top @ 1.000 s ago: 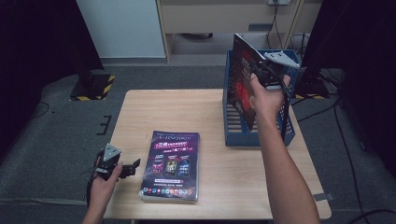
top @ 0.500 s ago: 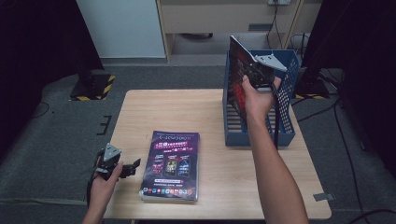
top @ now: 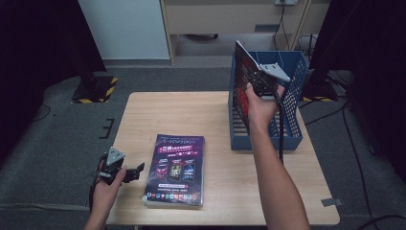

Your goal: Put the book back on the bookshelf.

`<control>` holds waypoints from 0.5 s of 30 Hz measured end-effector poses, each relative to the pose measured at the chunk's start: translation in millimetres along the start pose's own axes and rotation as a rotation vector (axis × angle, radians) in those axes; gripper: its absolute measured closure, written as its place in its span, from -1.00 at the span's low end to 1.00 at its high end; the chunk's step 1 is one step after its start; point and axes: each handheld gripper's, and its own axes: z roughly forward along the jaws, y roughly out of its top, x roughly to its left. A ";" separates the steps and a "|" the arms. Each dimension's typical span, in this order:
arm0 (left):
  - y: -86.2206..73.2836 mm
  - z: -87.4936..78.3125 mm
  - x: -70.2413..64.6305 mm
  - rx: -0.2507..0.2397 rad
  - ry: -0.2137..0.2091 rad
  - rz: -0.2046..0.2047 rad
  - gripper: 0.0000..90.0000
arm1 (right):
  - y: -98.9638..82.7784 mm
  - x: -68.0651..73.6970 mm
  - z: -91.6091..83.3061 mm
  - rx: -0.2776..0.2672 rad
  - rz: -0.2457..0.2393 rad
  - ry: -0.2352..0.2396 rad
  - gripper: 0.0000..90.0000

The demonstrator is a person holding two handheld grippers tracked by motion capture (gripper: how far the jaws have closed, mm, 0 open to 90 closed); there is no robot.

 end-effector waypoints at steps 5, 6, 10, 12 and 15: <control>0.2 0.2 -0.7 0.001 -0.002 0.003 -0.88 | -9.0 0.2 0.6 0.002 0.009 0.002 0.93; 0.3 0.2 -0.7 0.000 -0.002 0.003 -0.88 | -11.3 -0.2 0.7 -0.001 0.012 0.002 0.93; 0.4 1.2 -0.9 0.002 -0.004 0.004 -0.88 | -13.8 -0.6 0.1 -0.003 0.011 -0.005 0.93; 0.5 1.6 -1.2 0.006 -0.004 0.007 -0.88 | -15.1 -1.9 0.1 -0.004 0.015 -0.007 0.93; 0.9 2.1 -1.9 0.007 -0.005 0.009 -0.88 | -19.3 -2.4 1.5 0.000 0.008 -0.013 0.93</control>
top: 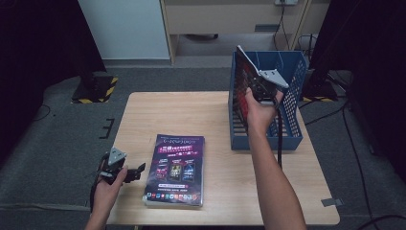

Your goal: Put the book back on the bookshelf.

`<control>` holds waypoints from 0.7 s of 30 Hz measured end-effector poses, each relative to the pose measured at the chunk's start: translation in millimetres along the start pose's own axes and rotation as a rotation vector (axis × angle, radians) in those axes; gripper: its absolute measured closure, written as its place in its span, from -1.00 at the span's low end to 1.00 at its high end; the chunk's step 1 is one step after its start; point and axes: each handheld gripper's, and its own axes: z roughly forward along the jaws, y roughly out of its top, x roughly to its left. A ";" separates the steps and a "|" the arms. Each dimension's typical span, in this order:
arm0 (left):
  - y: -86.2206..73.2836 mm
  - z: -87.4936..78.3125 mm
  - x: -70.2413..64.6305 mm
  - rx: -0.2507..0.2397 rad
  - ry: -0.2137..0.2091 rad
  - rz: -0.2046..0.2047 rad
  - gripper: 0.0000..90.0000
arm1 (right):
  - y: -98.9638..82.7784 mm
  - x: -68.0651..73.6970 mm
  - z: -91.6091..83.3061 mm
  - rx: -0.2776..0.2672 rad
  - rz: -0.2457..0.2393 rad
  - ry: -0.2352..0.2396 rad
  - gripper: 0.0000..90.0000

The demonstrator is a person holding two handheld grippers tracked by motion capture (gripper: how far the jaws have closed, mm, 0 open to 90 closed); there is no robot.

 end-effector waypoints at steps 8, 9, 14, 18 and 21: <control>-0.2 0.2 0.3 0.001 0.001 -0.001 -0.88 | -12.9 0.6 2.3 0.009 0.011 0.008 0.93; -0.2 0.2 0.2 0.000 0.000 0.000 -0.88 | -14.0 0.8 2.7 0.010 0.014 0.006 0.93; -0.2 0.6 0.1 0.002 0.000 0.003 -0.88 | -21.6 1.9 3.9 0.014 0.015 0.012 0.93; -0.1 0.8 -0.5 0.002 -0.002 0.001 -0.88 | -23.5 5.0 1.4 0.017 0.006 0.030 0.92; -0.1 0.9 -0.9 0.002 -0.003 0.002 -0.88 | -27.4 6.8 -1.7 0.021 -0.001 0.046 0.92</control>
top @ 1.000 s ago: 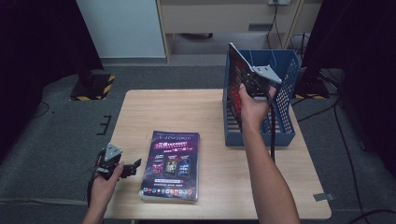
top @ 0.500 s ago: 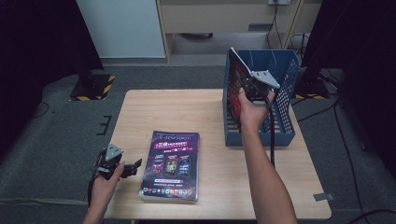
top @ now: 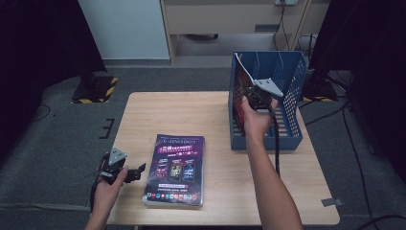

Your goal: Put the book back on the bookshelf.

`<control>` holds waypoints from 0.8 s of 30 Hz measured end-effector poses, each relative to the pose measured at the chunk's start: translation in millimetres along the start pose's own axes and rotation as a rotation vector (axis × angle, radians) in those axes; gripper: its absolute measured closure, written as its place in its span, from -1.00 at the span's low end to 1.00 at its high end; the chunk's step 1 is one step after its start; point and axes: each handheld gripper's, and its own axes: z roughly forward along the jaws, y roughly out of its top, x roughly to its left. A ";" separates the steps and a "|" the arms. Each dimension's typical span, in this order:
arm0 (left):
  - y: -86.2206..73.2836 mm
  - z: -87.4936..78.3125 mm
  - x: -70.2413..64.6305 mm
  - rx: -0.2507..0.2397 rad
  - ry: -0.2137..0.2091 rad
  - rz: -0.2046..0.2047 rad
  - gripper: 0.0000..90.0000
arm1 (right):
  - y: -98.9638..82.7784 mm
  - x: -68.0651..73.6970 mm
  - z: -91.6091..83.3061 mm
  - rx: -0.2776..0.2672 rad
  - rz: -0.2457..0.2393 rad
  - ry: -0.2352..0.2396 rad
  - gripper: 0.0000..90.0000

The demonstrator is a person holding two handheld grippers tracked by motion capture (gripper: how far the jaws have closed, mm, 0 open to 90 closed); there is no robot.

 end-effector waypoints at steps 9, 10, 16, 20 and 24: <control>-0.1 0.7 -0.6 0.003 -0.002 0.003 -0.88 | -8.5 -0.3 -2.6 0.025 0.011 0.047 0.84; -0.1 0.7 -0.6 0.004 -0.002 0.003 -0.88 | -8.2 -0.3 -2.0 0.028 0.008 0.051 0.83; -0.2 0.7 0.0 0.005 -0.003 0.002 -0.88 | -6.4 0.1 1.8 0.033 -0.001 0.050 0.92; -0.3 1.0 -0.4 0.007 -0.005 0.004 -0.88 | -6.3 -0.2 2.4 0.028 -0.010 0.035 0.93; -0.2 0.8 -0.3 0.008 -0.004 0.002 -0.88 | -3.4 2.3 2.4 0.027 -0.045 0.024 0.93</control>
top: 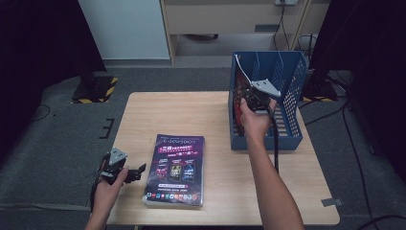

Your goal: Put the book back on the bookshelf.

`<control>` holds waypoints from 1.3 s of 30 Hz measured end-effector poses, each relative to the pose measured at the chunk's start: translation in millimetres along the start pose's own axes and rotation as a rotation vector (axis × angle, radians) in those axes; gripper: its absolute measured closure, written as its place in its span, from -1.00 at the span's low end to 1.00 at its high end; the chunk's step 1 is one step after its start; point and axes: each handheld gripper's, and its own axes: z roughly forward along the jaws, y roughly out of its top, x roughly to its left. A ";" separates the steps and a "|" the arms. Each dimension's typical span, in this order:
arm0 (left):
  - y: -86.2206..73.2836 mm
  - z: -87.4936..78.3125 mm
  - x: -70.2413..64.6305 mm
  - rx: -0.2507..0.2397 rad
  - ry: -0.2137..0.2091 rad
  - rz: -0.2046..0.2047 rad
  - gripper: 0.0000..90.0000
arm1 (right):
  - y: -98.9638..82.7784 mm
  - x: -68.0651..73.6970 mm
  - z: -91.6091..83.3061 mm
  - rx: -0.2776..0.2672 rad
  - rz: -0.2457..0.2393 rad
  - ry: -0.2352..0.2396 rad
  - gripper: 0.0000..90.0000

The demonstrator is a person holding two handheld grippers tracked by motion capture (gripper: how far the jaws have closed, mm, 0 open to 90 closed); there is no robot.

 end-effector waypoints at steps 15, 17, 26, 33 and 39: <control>-0.1 -0.1 0.8 -0.003 -0.001 -0.003 -0.88 | 13.4 3.9 8.2 -0.032 -0.012 -0.072 0.93; 0.0 -0.2 0.9 -0.003 -0.001 -0.003 -0.88 | 13.0 5.9 10.0 -0.029 -0.017 -0.074 0.93; 0.0 -0.2 1.0 -0.004 -0.002 -0.003 -0.88 | 10.7 7.9 11.8 -0.034 -0.041 -0.090 0.93; 0.2 0.0 0.5 -0.004 -0.002 -0.001 -0.88 | 3.4 8.1 13.4 -0.026 -0.031 -0.080 0.93; 0.2 0.0 0.6 -0.003 -0.002 -0.001 -0.88 | -3.3 10.6 15.0 -0.028 -0.020 -0.066 0.93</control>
